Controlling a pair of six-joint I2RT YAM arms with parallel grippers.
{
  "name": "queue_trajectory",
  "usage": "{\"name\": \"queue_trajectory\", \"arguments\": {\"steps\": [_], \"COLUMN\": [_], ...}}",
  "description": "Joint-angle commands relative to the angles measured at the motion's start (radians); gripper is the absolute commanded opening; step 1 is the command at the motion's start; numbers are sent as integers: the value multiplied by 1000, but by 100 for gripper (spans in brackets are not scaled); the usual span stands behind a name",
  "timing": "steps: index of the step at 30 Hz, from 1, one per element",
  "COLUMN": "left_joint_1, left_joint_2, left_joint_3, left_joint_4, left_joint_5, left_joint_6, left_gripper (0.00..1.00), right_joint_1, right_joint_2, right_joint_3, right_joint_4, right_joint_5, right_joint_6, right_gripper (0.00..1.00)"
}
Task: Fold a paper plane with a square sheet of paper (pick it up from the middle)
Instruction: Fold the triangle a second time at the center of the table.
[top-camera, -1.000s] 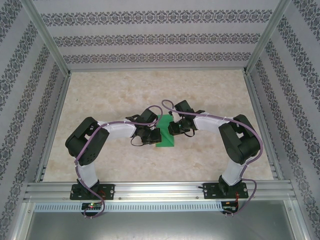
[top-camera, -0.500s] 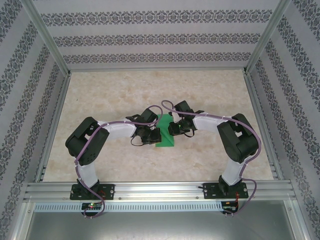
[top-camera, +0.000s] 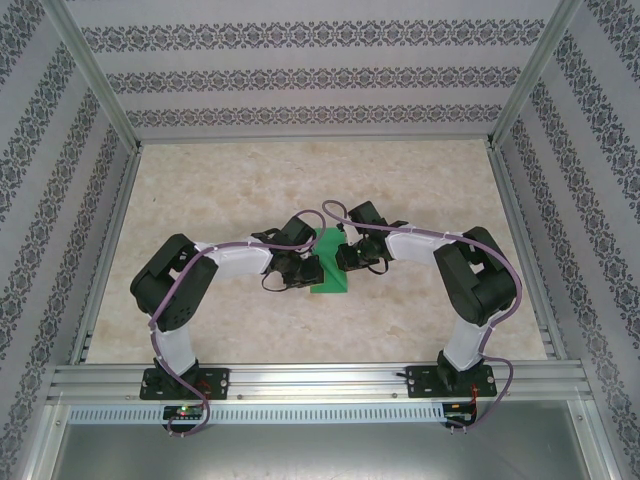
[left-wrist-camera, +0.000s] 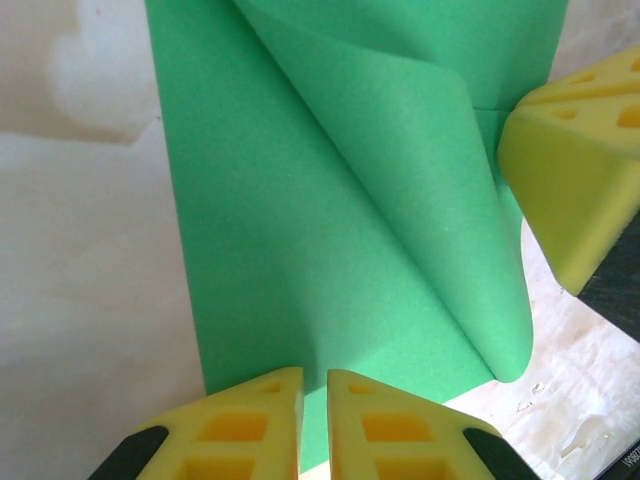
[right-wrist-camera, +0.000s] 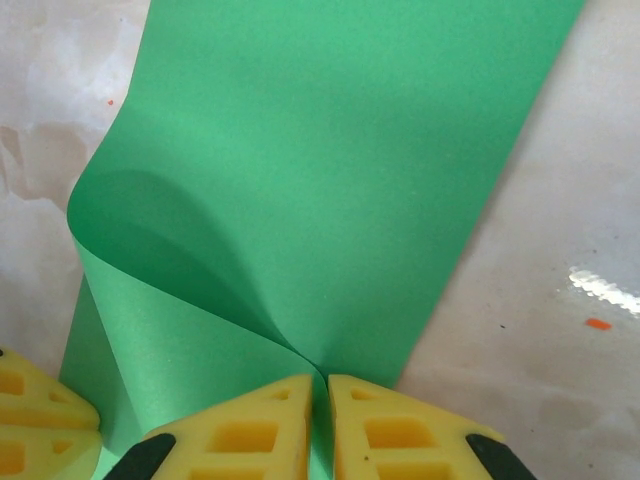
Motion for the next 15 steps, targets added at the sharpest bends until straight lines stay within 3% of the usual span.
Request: {"name": "queue_trajectory", "arguments": {"steps": [1,7,15], "left_joint_1": [-12,10,49], "left_joint_2": [-76,-134,-88], "left_joint_3": [20,-21,-56], "left_joint_4": [13,146,328], "left_joint_5": [-39,-28,0], "left_joint_6": [-22,-108,-222], "left_gripper": [18,19,18], "right_joint_1": [-7,-7,-6], "right_joint_2": [26,24,25], "right_joint_3": [-18,-21,-19], "right_joint_4": [4,4,10], "right_joint_5": [37,37,31], "right_joint_6": [-2,-2,2], "right_gripper": [13,13,13]}}
